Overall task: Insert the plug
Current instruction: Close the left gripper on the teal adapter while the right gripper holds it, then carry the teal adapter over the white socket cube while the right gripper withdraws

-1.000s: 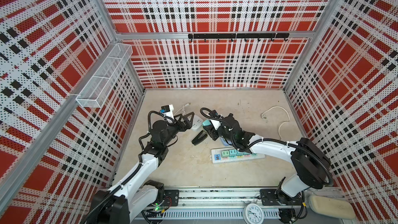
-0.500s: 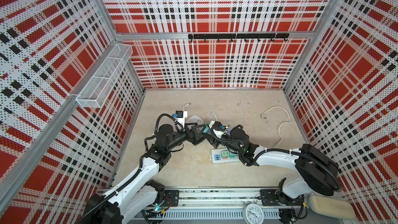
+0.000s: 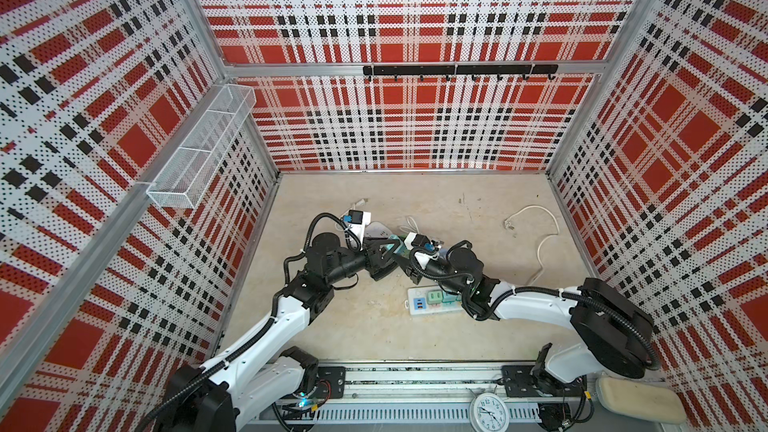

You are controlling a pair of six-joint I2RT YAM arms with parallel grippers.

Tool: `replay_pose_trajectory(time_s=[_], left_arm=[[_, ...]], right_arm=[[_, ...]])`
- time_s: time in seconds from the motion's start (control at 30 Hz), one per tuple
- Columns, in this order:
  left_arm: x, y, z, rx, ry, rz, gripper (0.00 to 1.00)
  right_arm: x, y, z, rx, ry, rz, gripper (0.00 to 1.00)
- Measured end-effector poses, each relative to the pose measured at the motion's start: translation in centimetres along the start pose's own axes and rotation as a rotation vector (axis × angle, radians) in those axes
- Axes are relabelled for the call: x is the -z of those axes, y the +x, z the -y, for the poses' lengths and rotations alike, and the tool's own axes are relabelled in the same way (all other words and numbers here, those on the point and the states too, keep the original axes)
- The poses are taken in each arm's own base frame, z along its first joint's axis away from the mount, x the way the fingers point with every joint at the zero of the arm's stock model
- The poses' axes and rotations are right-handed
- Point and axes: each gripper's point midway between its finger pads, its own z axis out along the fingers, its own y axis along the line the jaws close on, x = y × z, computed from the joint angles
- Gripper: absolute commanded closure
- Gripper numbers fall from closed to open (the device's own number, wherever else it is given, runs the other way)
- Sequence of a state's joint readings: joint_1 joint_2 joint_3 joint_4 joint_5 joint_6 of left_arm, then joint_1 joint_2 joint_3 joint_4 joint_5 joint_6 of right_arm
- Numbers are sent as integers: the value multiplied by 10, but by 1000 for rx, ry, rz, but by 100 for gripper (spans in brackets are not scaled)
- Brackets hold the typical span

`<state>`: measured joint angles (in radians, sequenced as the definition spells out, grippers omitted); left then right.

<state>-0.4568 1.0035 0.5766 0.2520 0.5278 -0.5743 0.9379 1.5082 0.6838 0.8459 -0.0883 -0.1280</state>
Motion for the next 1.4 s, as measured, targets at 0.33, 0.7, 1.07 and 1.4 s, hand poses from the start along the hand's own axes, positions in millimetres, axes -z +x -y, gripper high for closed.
replay_pose_trajectory(time_s=[0.33, 0.7, 1.07, 1.4], left_arm=[[1, -3, -28, -66, -130, 20, 100], [6, -6, -123, -210, -492, 20, 100], [-17, 44, -206, -205, -679, -122, 100], [-38, 18, -215, -266, -668, -43, 100]], right_arm=[[13, -2, 6, -33, 41, 5, 0], [69, -21, 46, -102, 217, 53, 0], [110, -5, 82, -166, 351, 31, 0], [118, -6, 86, -169, 369, 25, 0]])
